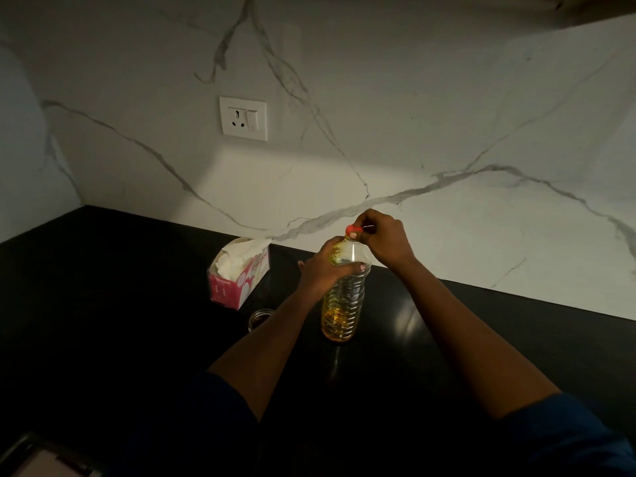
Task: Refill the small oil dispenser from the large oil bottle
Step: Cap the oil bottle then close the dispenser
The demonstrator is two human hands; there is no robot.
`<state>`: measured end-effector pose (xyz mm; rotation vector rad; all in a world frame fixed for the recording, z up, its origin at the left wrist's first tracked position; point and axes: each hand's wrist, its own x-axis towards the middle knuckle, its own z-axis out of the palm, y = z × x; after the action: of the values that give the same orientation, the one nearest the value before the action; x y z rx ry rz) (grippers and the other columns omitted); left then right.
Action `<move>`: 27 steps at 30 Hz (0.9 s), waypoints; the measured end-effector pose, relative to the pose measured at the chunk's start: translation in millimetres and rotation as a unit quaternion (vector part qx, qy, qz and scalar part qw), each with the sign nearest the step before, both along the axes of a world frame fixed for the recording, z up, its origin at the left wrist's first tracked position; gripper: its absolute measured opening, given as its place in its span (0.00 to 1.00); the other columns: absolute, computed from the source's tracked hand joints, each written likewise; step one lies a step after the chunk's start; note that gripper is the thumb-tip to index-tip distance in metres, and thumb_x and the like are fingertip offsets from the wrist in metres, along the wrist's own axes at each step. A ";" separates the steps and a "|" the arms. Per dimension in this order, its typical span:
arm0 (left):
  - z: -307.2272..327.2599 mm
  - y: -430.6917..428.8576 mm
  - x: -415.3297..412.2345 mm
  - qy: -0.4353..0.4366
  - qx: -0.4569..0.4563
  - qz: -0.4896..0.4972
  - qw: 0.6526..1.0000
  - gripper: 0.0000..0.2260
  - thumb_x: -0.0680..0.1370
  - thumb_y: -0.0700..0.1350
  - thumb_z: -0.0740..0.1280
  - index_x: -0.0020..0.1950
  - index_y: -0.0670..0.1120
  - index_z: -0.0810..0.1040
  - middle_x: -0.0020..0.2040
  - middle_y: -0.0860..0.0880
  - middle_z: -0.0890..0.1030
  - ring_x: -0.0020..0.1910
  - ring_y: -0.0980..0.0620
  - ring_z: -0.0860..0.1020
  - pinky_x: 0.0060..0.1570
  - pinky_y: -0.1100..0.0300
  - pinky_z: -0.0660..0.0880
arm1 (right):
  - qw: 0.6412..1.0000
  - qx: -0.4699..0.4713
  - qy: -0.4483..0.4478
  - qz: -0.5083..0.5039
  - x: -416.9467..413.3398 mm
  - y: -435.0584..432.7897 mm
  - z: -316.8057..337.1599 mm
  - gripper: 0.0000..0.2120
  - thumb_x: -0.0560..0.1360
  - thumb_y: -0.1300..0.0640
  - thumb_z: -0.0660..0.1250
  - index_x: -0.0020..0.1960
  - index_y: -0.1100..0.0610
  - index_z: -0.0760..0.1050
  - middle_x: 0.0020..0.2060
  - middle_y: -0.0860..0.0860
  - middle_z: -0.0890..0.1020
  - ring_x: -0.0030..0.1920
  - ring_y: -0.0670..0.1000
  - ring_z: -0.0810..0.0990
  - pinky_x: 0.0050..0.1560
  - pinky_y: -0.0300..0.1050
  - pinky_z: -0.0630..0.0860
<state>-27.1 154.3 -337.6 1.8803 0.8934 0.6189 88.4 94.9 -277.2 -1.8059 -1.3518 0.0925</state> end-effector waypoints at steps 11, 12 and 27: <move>-1.8 3.9 -1.3 0.005 0.019 -0.009 1.000 0.35 0.67 0.61 0.72 0.70 0.56 0.63 0.65 0.50 0.73 0.65 0.47 0.71 0.66 0.42 0.65 | 0.932 -0.207 -0.283 0.093 4.5 15.7 37.0 0.13 0.73 0.63 0.69 0.58 0.60 0.78 0.54 0.57 0.81 0.54 0.54 0.79 0.57 0.45 0.74; -1.8 3.8 -1.3 0.005 0.017 -0.007 1.000 0.35 0.67 0.60 0.72 0.70 0.56 0.63 0.64 0.50 0.73 0.64 0.47 0.71 0.66 0.42 0.65 | 0.927 -0.211 -0.292 0.101 4.4 16.4 38.7 0.13 0.73 0.64 0.69 0.57 0.60 0.79 0.53 0.57 0.81 0.53 0.54 0.79 0.56 0.45 0.75; 4.7 4.7 -1.6 -0.019 -0.023 -0.019 0.999 0.35 0.68 0.55 0.73 0.71 0.53 0.63 0.65 0.48 0.73 0.62 0.48 0.73 0.58 0.54 0.72 | 0.919 -0.212 -0.273 0.190 7.4 14.5 57.0 0.14 0.68 0.71 0.71 0.52 0.62 0.82 0.48 0.57 0.84 0.48 0.53 0.83 0.51 0.44 0.79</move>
<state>-28.7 159.1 -333.0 1.8333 0.8383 0.6043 95.8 109.4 -220.2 -1.9748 -2.2186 0.0982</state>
